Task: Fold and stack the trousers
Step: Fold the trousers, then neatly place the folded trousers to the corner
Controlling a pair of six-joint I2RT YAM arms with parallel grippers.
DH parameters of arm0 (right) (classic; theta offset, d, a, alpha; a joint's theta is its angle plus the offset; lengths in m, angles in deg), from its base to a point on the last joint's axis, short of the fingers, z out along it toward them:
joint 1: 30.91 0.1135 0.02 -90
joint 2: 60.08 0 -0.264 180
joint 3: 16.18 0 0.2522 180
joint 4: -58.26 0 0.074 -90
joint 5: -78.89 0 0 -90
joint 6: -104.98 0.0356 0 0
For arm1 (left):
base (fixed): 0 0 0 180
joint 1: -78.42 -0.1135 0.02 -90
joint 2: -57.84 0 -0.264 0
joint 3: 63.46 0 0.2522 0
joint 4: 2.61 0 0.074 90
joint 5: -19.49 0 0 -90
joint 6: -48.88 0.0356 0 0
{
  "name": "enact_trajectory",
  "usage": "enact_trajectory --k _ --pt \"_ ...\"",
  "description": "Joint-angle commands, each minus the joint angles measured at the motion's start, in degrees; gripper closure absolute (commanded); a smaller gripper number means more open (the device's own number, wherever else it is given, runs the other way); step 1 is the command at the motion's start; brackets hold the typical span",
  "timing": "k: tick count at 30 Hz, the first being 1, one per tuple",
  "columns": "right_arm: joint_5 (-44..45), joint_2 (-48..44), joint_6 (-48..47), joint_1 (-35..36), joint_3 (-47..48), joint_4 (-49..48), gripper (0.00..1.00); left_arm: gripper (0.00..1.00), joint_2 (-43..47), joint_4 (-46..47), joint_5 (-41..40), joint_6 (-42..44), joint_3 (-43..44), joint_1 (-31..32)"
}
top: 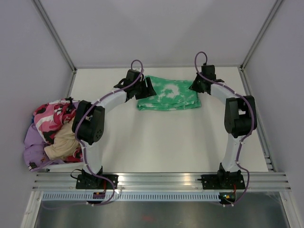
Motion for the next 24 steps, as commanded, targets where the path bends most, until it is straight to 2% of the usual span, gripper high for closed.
enact_trajectory --k 1,4,6,9,12,18,21,22,24 --pt "-6.0 -7.3 -8.1 1.3 -3.3 -14.4 1.0 0.28 2.2 2.7 1.5 2.5 0.3 -0.1" --pt "-11.9 -10.9 -11.2 1.4 -8.1 -23.8 1.0 0.28 2.2 2.8 1.5 3.0 0.5 -0.3" --pt "-14.0 -10.1 -12.5 1.3 -8.5 -25.5 1.0 0.28 2.2 2.9 1.6 2.9 0.6 -0.6" --pt "-17.4 -6.8 -13.2 1.3 -5.6 -24.0 1.0 0.28 2.0 3.0 2.0 2.6 0.6 -1.2" --pt "-16.3 -3.8 -13.5 1.0 -4.6 -23.4 1.0 0.28 2.2 2.8 1.9 2.5 0.3 -1.6" --pt "-14.2 1.3 -12.4 -2.3 -2.0 -15.2 0.98 0.28 2.7 1.8 0.1 2.7 -0.5 -1.9" --pt "-14.7 2.5 -11.9 -3.7 -3.5 -13.6 0.83 0.28 2.7 1.8 -0.2 2.5 -0.9 -2.1" --pt "-13.6 3.3 -12.4 -3.9 -3.4 -10.8 0.65 0.28 2.7 1.8 -0.1 2.4 -1.0 -2.2" --pt "-12.8 4.6 -13.8 -4.3 -2.0 -7.6 0.5 0.28 2.4 1.8 0.2 2.2 -0.9 -2.2"
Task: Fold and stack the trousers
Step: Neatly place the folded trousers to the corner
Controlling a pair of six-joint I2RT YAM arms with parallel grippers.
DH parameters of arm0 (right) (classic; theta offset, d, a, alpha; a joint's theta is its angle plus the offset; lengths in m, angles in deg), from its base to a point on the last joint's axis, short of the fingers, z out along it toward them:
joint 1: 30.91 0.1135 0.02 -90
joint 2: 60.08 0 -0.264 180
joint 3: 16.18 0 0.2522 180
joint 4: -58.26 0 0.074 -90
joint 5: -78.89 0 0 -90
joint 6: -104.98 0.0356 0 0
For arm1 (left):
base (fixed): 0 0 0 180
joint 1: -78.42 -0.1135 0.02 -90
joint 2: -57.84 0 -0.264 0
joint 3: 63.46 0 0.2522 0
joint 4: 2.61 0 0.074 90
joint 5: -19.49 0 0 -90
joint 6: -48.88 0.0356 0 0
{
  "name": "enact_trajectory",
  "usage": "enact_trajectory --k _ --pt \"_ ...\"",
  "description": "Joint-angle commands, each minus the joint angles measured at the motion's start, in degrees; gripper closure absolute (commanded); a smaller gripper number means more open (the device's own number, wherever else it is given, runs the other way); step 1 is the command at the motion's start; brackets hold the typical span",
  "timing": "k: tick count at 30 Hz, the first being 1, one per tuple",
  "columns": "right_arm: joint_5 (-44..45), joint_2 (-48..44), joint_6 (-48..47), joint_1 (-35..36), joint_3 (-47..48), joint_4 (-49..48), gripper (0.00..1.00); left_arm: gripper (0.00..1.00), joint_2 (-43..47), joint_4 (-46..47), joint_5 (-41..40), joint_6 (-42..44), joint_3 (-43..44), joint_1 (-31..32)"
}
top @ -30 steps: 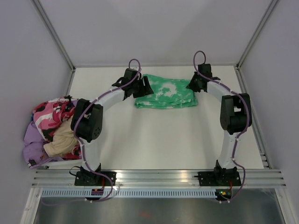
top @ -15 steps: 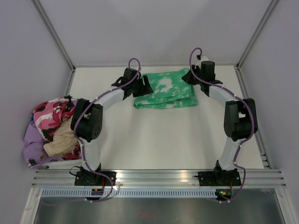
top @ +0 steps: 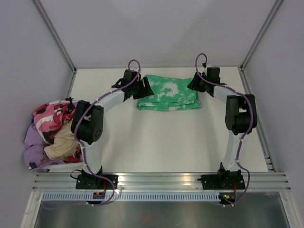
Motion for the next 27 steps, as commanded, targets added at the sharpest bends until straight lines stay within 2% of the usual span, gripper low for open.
enact_trajectory --k 1,4,8,11,12,13,14,15,16,18,19,21,24,27 --pt "0.8 2.9 -2.3 -0.7 4.2 10.3 0.45 0.28 2.3 1.2 -0.5 1.5 -0.3 -0.4" --pt "1.5 2.5 -4.2 -0.7 8.7 16.9 0.31 0.28 2.3 0.8 -0.8 2.1 0.0 -0.4" --pt "5.4 -1.9 -6.5 -0.6 14.7 24.7 0.29 0.28 2.3 -3.0 -3.1 3.6 2.5 -0.5" --pt "5.9 -6.8 -6.0 -0.6 18.3 28.3 0.31 0.33 1.9 -5.1 -2.9 3.0 3.9 -1.0" --pt "3.3 -8.2 -4.5 -0.6 18.6 28.1 0.34 0.39 1.9 -4.8 -2.5 2.4 3.9 -1.1" --pt "1.7 -10.7 -3.4 -0.4 17.6 27.5 0.55 0.52 1.5 -3.8 -1.1 0.9 3.9 -1.2" --pt "-1.1 -11.8 -2.0 0.2 16.7 26.7 0.73 0.59 1.2 -3.2 -0.3 0.2 3.9 -1.2" --pt "-2.2 -13.8 0.7 0.7 13.6 25.1 0.99 0.65 0.7 -2.6 0.4 -1.1 4.1 -1.1" --pt "-3.1 -14.9 1.5 1.2 11.8 24.2 1.0 0.75 -0.2 -1.5 1.7 -1.7 4.2 -1.2" --pt "-5.9 -16.7 3.4 2.8 4.9 20.7 1.0 0.87 -1.0 0.1 3.0 -3.2 4.3 -1.3" --pt "-5.8 -17.1 4.5 3.2 2.7 19.6 1.0 0.95 -1.6 0.4 3.0 -3.4 4.3 -1.3" --pt "-8.2 -17.1 5.9 3.7 -3.7 14.6 1.0 0.98 -2.0 1.2 2.4 -3.7 4.0 -1.3" --pt "-5.8 -14.2 6.3 3.8 -9.0 9.1 1.0 0.98 -3.5 3.3 2.6 -4.5 3.0 -2.0" --pt "0.2 -7.8 2.8 3.8 -6.5 11.7 1.0 0.98 -6.0 5.8 2.4 -5.5 2.8 -3.4"
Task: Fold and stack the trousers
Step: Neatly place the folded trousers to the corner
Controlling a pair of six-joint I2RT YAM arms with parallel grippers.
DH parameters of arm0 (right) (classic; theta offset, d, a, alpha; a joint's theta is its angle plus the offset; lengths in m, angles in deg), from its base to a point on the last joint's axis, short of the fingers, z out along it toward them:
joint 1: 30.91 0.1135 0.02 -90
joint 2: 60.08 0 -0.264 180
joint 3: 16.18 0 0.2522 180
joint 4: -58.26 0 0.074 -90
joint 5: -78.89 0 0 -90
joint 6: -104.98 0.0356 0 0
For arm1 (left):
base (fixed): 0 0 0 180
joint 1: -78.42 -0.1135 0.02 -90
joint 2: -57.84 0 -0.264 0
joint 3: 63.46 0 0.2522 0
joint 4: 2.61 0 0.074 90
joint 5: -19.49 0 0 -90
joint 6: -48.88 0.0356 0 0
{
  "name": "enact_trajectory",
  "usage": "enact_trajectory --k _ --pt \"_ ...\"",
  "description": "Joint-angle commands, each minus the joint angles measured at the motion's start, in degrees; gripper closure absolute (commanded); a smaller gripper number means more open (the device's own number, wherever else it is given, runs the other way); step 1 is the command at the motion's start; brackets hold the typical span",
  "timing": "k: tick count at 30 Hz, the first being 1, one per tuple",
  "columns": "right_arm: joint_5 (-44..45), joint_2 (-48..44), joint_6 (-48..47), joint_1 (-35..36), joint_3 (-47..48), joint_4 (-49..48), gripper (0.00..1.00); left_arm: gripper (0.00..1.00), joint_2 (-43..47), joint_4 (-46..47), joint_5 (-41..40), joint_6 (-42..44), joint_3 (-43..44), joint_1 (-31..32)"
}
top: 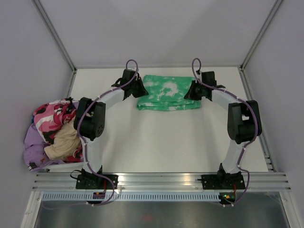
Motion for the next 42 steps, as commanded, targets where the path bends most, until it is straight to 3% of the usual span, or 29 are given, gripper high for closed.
enact_trajectory --k 1,8,12,16,19,22,25,26,27,28,30,31,38,42 --pt "5.6 7.7 -1.8 -0.8 1.2 -1.0 1.0 0.98 -3.4 4.8 1.0 -2.9 1.0 -2.1" --pt "6.4 14.2 -1.9 -2.9 -0.3 -1.7 1.0 0.98 -8.7 3.9 2.2 -4.3 0.1 -2.5" --pt "4.9 12.9 -2.1 -2.7 -0.3 -0.6 1.0 0.98 -11.4 -2.6 0.9 -2.3 2.5 -2.2" --pt "3.2 9.8 -4.1 -2.8 2.9 3.2 1.0 0.98 -6.3 -1.1 1.7 0.3 -0.2 -2.2" --pt "2.1 6.9 -6.2 -2.8 10.5 7.6 1.0 0.97 -1.2 -1.4 4.4 2.9 -0.6 -2.1" --pt "1.0 5.8 -7.4 -2.7 16.6 11.8 0.96 0.89 3.2 -1.1 6.1 3.8 -0.2 -2.2" --pt "0.3 5.9 -8.8 -3.0 25.1 15.8 0.83 0.81 6.6 -4.0 5.7 5.4 3.1 -2.3" --pt "0.1 6.5 -9.2 -3.1 28.9 16.6 0.72 0.79 7.1 -5.0 5.1 6.5 5.4 -2.3" --pt "0.1 6.8 -9.6 -3.6 30.6 17.4 0.64 0.69 7.2 -5.7 4.7 7.1 6.3 -2.4" --pt "0.2 7.4 -10.6 -3.8 32.4 18.1 0.4 0.6 7.2 -6.1 4.4 8.3 7.0 -2.5" --pt "1.1 7.7 -11.1 -4.5 32.7 17.9 0.22 0.29 6.9 -5.9 2.3 8.9 8.0 -2.8" --pt "2.6 8.2 -11.0 -5.3 32.4 17.9 0.06 0.23 6.6 -5.8 1.7 9.0 8.4 -3.3" --pt "6.7 11.9 -11.4 -8.0 28.4 17.1 0.02 0.2 1.4 -6.7 3.2 7.7 10.3 -6.5" --pt "4.1 15.5 -10.9 -8.0 26.1 15.4 0.02 0.2 -1.5 -6.5 3.2 7.3 10.0 -6.7"
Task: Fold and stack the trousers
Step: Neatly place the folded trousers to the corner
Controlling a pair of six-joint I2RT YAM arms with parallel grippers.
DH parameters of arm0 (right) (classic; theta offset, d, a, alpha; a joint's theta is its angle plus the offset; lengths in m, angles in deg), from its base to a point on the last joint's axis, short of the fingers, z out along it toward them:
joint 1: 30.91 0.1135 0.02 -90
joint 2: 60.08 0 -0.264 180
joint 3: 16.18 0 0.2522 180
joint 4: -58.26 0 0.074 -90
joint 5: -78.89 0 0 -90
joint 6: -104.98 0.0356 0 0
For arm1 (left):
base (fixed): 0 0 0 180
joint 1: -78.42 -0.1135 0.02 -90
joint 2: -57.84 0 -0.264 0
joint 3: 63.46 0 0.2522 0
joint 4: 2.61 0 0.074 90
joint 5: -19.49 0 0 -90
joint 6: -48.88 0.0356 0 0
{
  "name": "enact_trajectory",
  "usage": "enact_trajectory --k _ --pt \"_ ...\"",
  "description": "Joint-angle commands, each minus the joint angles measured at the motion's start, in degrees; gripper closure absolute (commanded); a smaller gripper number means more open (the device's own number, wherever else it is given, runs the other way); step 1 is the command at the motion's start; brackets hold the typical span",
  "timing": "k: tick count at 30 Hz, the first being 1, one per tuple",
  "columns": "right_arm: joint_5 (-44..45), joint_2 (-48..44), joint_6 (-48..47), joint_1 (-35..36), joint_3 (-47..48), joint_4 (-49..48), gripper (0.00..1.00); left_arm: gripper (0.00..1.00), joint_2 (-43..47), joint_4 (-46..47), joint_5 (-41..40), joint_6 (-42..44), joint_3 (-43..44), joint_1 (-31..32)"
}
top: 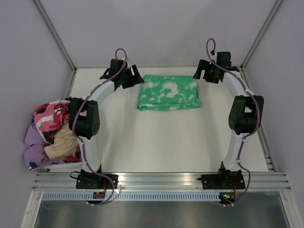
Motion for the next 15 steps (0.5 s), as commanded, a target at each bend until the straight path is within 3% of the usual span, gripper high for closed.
enact_trajectory --k 1,15 --pt "-1.7 4.1 0.2 0.7 -3.3 -2.1 0.02 0.2 -3.5 -0.7 -0.1 0.8 1.2 0.1" --pt "-6.5 14.9 4.2 0.7 -4.9 -10.5 0.04 0.24 -12.3 6.5 5.3 -2.5 -2.2 0.1"
